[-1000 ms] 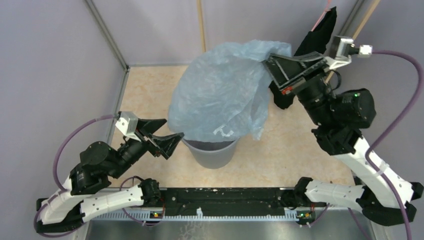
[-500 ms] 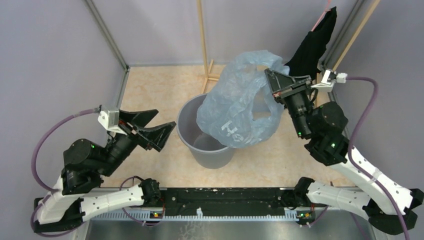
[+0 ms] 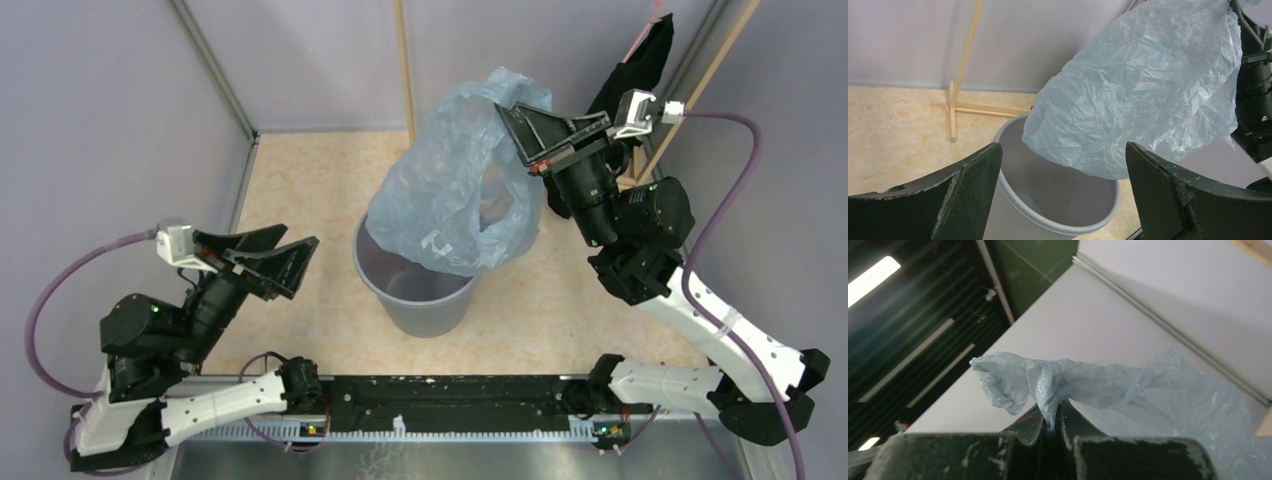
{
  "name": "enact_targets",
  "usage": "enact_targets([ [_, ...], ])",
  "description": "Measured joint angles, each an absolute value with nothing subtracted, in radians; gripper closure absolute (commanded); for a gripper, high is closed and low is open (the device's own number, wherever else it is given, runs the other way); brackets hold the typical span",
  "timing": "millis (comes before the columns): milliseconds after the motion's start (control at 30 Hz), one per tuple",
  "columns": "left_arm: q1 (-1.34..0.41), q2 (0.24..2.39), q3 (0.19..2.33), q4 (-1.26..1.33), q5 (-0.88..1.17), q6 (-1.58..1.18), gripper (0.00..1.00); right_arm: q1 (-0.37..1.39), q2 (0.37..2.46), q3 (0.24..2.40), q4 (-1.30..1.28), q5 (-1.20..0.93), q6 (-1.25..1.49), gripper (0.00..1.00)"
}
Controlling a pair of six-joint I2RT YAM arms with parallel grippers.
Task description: Put the trash bags into the trash bin
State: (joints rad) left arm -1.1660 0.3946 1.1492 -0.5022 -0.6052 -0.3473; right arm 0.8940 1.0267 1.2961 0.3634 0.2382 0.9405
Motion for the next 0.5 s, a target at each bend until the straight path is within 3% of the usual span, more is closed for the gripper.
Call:
enact_targets([
  [200,-1.166,0.307,1.14,-0.519,-0.628,-0.375,0.01,0.898,1.084,1.308,0.509,0.186,1.077,1.0],
  [500,-1.166,0.275,1.153,-0.602,-0.63,-0.395,0.01,1.016,1.172,1.364,0.53,0.257,1.142,1.0],
])
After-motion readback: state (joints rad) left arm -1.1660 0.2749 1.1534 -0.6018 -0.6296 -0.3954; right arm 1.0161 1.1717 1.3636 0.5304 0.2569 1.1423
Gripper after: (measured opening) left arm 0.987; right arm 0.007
